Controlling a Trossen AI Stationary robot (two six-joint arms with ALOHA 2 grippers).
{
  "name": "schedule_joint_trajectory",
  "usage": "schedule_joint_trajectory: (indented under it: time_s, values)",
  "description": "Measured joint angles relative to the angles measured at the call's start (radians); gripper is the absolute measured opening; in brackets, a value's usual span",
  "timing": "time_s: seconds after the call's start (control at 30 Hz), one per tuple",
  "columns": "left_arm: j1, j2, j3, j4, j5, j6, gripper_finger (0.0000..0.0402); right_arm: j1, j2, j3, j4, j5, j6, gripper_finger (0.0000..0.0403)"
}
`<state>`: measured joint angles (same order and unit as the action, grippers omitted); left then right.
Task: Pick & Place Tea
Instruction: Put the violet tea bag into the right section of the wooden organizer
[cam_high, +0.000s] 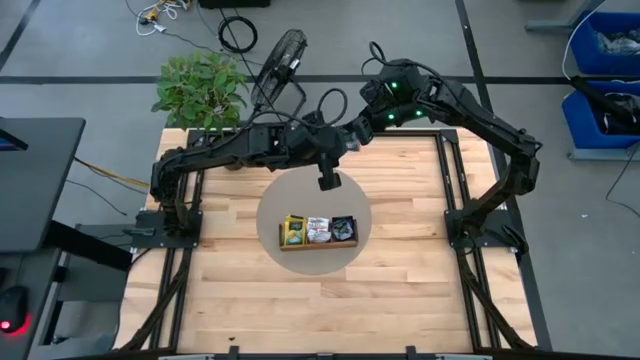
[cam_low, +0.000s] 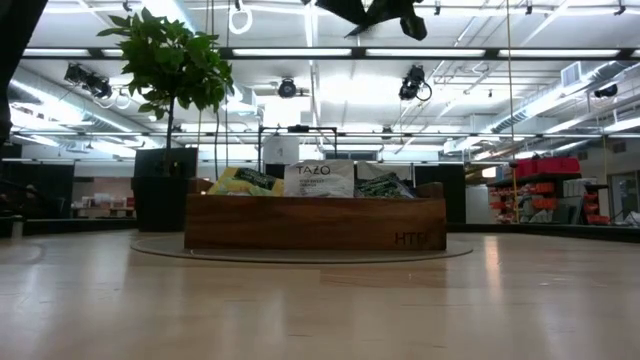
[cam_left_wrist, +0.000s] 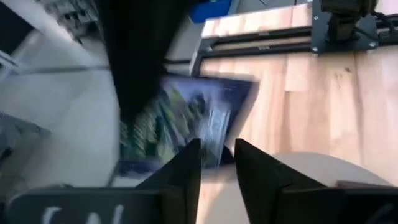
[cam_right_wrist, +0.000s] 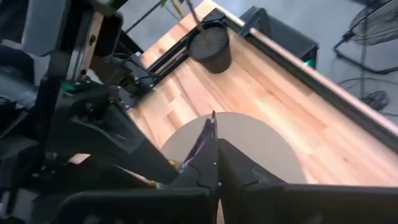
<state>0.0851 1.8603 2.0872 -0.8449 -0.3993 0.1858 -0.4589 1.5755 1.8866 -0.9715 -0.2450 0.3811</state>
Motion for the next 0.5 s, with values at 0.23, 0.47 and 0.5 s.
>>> schedule_joint_trajectory:
  time_s: [0.23, 0.47, 0.5]
  values:
    - [-0.022, 0.0, 0.0, -0.054, 0.01, -0.09, 0.016, -0.027, -0.012, 0.001, -0.016, 0.031, -0.027, 0.0001]
    - [-0.022, -0.03, 0.0, -0.078, -0.007, -0.156, 0.0199, -0.044, -0.075, 0.001, -0.078, 0.076, -0.088, 0.0]
    - [-0.014, -0.041, 0.0, -0.076, -0.007, -0.157, 0.0202, -0.044, -0.087, 0.001, -0.095, 0.098, -0.102, 0.0]
